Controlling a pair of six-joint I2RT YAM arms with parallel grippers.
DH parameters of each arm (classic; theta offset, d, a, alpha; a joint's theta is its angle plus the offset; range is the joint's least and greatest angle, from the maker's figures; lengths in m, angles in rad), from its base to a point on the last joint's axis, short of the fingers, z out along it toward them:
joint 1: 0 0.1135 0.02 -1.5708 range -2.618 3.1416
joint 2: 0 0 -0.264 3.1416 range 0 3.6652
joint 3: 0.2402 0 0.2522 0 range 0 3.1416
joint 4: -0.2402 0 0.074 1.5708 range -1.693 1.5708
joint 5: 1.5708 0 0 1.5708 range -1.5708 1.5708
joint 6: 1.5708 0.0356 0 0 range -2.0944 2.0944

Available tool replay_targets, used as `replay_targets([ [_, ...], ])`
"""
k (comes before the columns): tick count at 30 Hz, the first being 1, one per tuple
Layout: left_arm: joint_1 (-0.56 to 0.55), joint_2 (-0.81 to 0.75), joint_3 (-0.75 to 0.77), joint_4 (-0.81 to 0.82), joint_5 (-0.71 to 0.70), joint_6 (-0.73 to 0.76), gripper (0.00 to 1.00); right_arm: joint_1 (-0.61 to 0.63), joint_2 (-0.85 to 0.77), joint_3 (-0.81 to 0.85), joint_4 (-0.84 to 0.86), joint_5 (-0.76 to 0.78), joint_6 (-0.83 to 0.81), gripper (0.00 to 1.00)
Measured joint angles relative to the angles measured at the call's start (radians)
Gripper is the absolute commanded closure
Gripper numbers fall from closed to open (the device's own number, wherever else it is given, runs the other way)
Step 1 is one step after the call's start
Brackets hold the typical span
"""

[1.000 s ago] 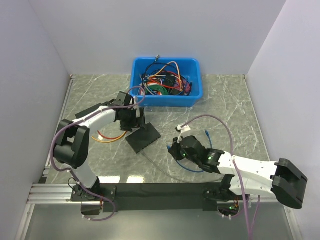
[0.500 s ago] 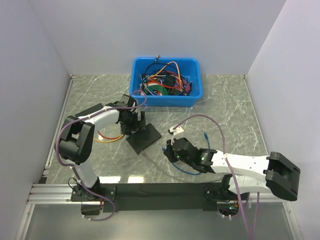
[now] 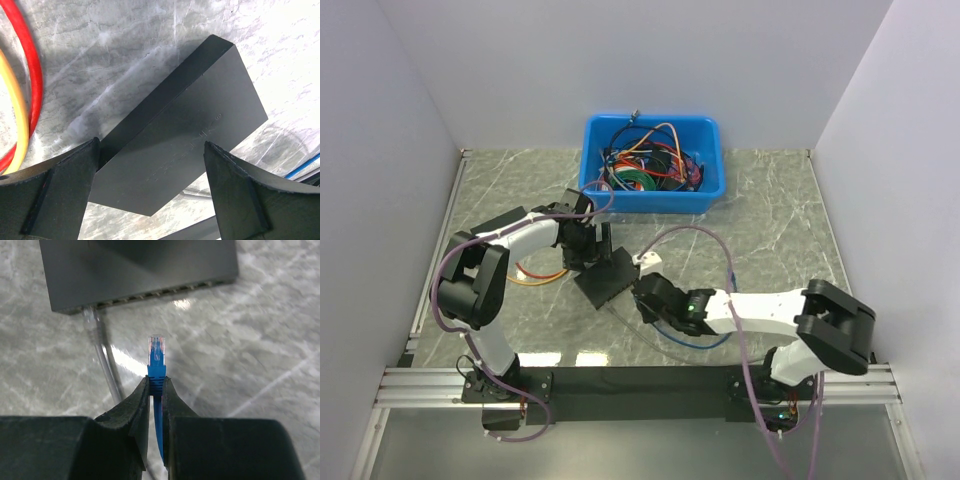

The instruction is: Insert the plug into the switch port

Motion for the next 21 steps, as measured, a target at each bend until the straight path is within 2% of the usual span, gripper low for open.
replay_targets([
  [8,0.000,0.000,0.000,0.000,-0.001,0.000,0.11,0.006,0.134,0.096,-0.003,0.010,-0.019,1.00],
  [21,0.000,0.000,0.000,-0.003,0.000,0.001,0.12,0.008,0.226,0.166,-0.008,0.008,-0.034,1.00],
])
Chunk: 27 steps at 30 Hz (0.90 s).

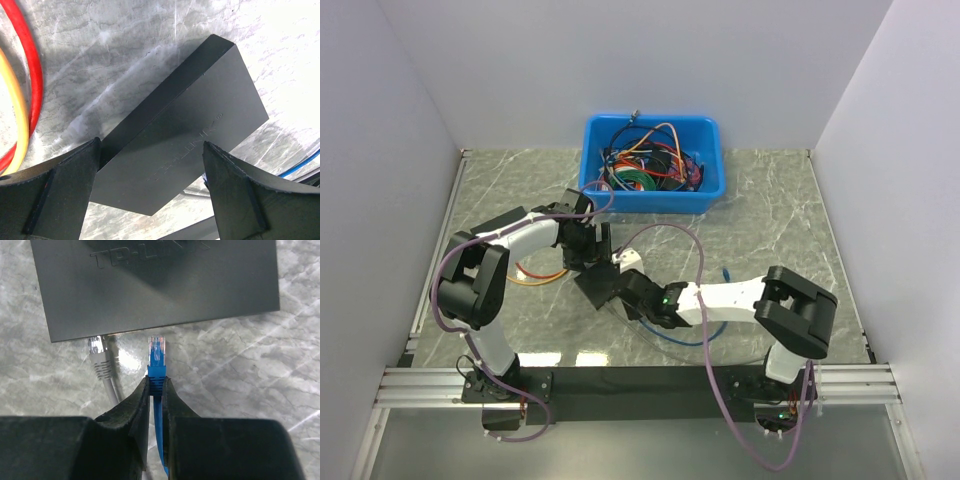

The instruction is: Insert the plug into the switch port

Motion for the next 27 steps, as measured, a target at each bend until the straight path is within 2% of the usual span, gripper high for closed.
replay_targets([
  [27,0.000,0.000,0.002,-0.004,0.000,0.004,0.13,0.000,0.079,0.076,-0.045,0.006,-0.001,1.00],
])
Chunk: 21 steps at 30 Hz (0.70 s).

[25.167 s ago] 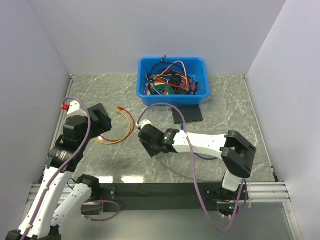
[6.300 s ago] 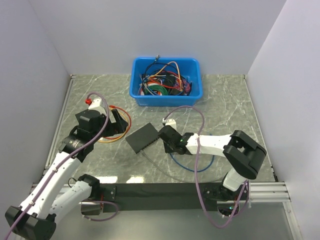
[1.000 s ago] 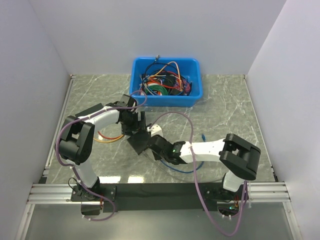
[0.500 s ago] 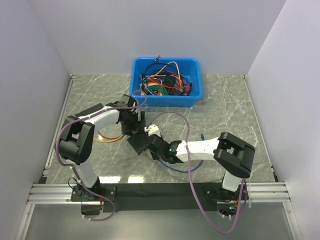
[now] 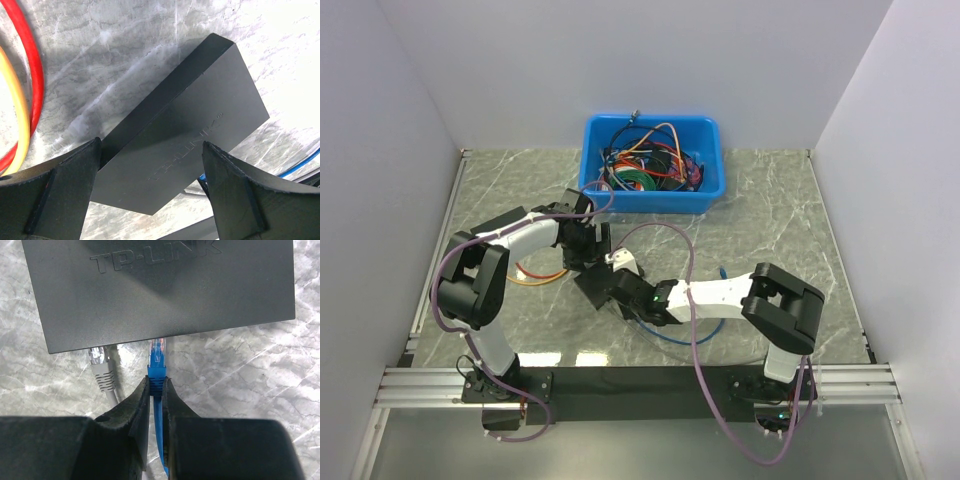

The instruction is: Insert the plug into the switch port

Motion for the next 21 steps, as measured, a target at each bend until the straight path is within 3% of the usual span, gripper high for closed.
replay_targets([
  [21,-0.005,0.005,0.004,-0.003,-0.003,0.003,0.13,0.007,0.024,0.058,-0.090,0.117,0.000,1.00],
])
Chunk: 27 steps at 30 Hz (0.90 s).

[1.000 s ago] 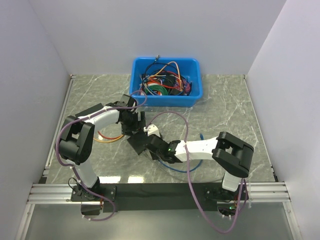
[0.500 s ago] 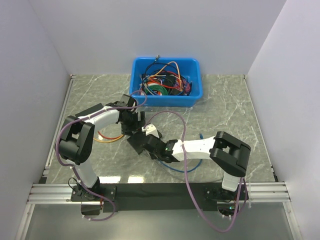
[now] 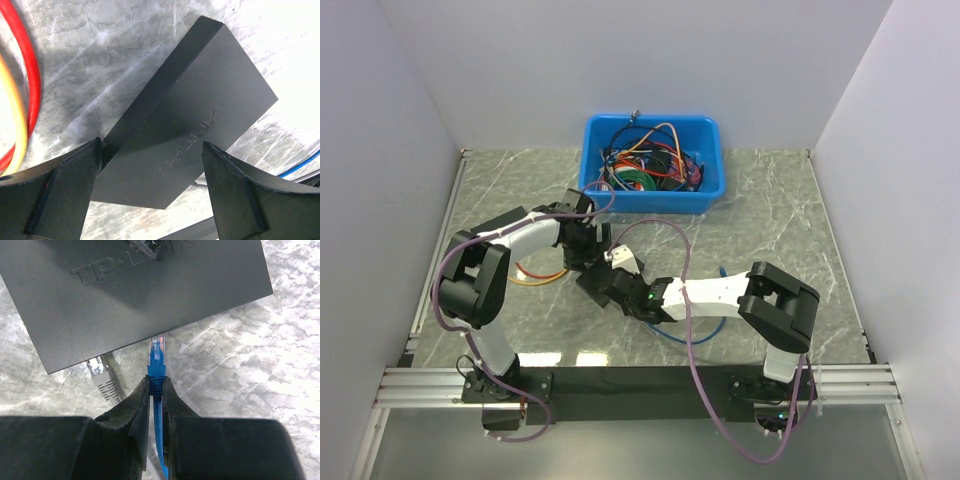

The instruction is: Insert the plug into the switch port

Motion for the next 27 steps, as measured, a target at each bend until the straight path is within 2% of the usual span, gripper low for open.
replay_targets([
  [27,-0.011,0.010,0.007,-0.013,-0.016,0.044,0.13,0.048,0.035,0.040,-0.008,0.023,-0.082,1.00],
])
